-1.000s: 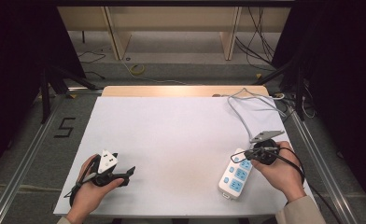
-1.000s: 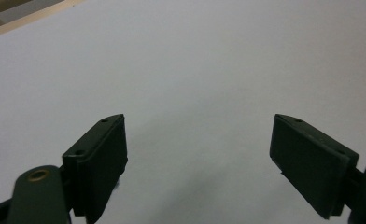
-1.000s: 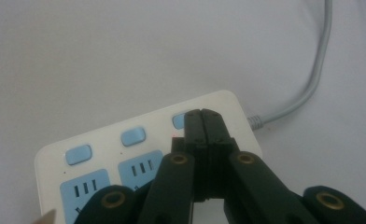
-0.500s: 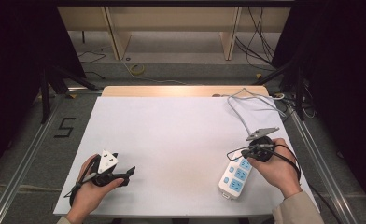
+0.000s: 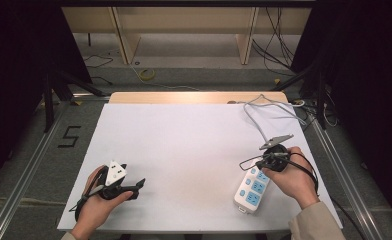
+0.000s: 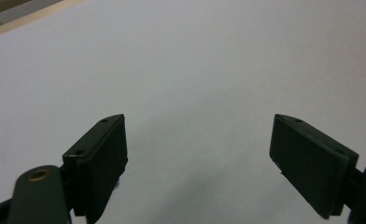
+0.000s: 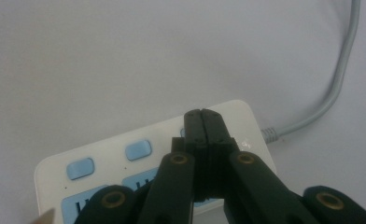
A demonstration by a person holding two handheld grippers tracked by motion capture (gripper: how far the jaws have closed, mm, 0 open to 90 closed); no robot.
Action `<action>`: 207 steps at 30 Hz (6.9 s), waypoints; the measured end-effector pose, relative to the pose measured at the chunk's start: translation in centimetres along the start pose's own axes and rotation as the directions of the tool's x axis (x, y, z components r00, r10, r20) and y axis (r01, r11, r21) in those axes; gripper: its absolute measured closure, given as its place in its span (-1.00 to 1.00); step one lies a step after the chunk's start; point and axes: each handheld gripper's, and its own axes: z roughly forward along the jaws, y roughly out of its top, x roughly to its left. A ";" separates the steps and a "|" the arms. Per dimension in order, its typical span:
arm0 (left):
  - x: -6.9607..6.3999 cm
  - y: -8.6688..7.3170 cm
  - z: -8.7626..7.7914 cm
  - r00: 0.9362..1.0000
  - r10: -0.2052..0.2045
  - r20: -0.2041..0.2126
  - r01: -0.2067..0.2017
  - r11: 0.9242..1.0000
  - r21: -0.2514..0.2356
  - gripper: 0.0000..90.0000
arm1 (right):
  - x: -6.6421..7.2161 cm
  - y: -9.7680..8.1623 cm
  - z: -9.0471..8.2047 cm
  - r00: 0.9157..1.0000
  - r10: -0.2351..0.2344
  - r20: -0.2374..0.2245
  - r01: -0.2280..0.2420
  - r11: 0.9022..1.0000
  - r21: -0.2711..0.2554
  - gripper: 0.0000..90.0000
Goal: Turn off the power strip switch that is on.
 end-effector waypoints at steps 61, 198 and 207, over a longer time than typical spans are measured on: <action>-0.2 0.2 0.2 1.000 0.004 0.010 -0.004 1.000 0.001 -0.58 | -0.2 1.7 3.0 0.999 -0.027 -0.033 0.032 0.987 0.156 1.00; -0.4 0.1 0.4 1.000 0.012 0.018 -0.012 1.000 0.012 -0.58 | -0.3 1.6 4.1 0.999 -0.010 -0.034 0.015 0.989 0.150 1.00; -0.4 0.1 0.4 1.000 0.012 0.018 -0.012 1.000 0.014 -0.58 | -0.3 1.2 3.4 1.000 -0.007 -0.028 0.008 0.999 0.053 1.00</action>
